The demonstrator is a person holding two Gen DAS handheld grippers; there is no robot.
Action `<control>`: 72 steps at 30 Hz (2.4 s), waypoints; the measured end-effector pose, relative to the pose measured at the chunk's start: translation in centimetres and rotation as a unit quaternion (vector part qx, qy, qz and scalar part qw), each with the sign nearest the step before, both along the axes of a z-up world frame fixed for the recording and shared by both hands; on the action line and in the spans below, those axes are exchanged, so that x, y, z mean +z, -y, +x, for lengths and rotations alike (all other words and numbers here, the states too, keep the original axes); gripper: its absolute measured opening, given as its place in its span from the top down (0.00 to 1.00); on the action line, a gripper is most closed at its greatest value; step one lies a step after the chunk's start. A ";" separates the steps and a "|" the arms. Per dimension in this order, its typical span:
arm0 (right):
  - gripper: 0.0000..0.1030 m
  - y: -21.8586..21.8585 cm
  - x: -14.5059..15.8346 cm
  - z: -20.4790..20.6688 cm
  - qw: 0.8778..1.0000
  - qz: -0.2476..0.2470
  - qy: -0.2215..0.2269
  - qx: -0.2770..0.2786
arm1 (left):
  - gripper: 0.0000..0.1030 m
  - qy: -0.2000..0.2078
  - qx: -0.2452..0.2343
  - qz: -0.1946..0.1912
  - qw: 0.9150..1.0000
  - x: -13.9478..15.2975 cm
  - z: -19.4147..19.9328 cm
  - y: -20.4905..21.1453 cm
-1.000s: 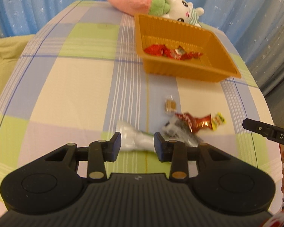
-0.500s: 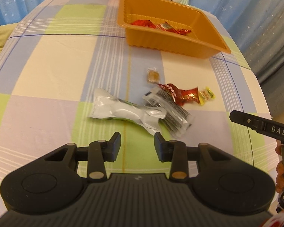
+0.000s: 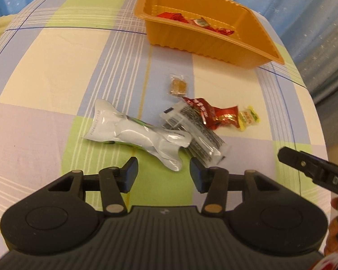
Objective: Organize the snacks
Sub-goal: 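Lower the left gripper onto the white foil pouch and close it, then grasp the clear packet of black snacks with the right gripper while the left gripper holds the pouch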
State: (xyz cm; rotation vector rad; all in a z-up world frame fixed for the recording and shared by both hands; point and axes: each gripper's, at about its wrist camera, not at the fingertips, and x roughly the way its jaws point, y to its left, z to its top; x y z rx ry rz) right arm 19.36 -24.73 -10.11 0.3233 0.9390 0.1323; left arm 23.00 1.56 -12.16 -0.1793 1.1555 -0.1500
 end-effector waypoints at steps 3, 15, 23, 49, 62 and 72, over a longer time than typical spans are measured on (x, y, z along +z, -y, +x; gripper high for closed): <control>0.31 0.0 -0.1 0.1 1.000 -0.001 -0.001 0.001 | 0.52 -0.001 0.012 0.001 1.000 -0.4 0.2 -0.8; 0.31 -0.5 -0.5 0.6 1.000 0.000 -0.006 0.004 | 0.52 0.015 0.068 0.043 0.997 -0.6 0.1 -6.9; 0.31 -1.0 -0.6 1.2 1.000 -0.001 -0.007 0.007 | 0.52 0.020 0.051 0.035 0.998 0.1 0.0 -9.0; 0.31 0.0 -1.0 1.2 0.999 -0.002 -0.016 -0.028 | 0.65 0.027 -0.036 0.026 0.999 -0.7 6.1 -4.0; 0.31 -2.2 -0.7 1.8 1.000 0.000 0.000 0.024 | 0.74 0.032 -0.049 0.035 0.998 -0.9 6.4 -3.9; 0.31 -5.7 -0.4 2.6 0.992 0.003 0.035 0.120 | 0.75 0.039 -0.021 0.044 0.998 0.1 4.7 -6.6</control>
